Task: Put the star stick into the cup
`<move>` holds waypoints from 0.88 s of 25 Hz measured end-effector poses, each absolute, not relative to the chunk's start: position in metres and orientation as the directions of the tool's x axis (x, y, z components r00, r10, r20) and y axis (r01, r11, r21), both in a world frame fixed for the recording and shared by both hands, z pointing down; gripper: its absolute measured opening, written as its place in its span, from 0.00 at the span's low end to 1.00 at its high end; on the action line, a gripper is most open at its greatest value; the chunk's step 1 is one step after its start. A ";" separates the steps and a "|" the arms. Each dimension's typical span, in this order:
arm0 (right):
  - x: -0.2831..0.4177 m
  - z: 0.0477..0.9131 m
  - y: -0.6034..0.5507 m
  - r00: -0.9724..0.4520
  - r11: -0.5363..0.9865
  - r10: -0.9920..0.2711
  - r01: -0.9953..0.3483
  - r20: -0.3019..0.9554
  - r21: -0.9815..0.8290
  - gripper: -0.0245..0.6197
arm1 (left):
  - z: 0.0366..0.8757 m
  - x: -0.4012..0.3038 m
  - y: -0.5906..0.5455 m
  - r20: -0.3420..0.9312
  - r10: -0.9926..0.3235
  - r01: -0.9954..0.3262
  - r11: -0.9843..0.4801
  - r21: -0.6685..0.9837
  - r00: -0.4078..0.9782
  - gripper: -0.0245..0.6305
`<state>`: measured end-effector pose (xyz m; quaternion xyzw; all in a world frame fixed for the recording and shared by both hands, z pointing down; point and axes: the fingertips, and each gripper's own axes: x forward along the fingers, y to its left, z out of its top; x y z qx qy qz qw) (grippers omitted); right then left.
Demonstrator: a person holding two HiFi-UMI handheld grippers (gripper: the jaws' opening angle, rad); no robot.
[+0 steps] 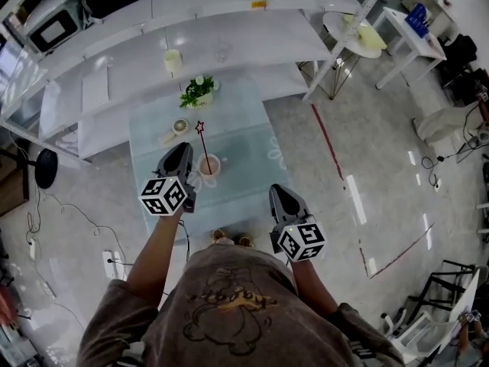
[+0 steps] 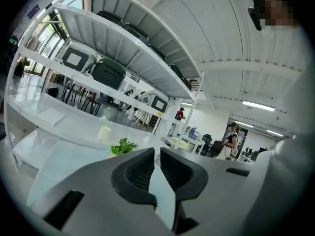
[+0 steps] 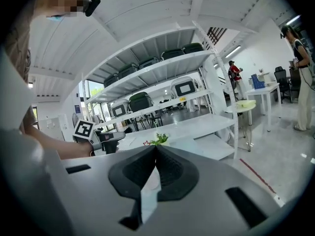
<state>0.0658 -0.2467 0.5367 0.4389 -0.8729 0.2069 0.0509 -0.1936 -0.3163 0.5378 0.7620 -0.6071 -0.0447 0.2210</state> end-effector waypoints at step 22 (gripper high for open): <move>0.021 0.501 -0.246 -0.718 0.663 -0.666 -0.694 0.204 -0.280 0.04 | 0.468 -0.177 -0.210 0.127 -0.949 -0.928 -0.246 0.279 0.289 0.09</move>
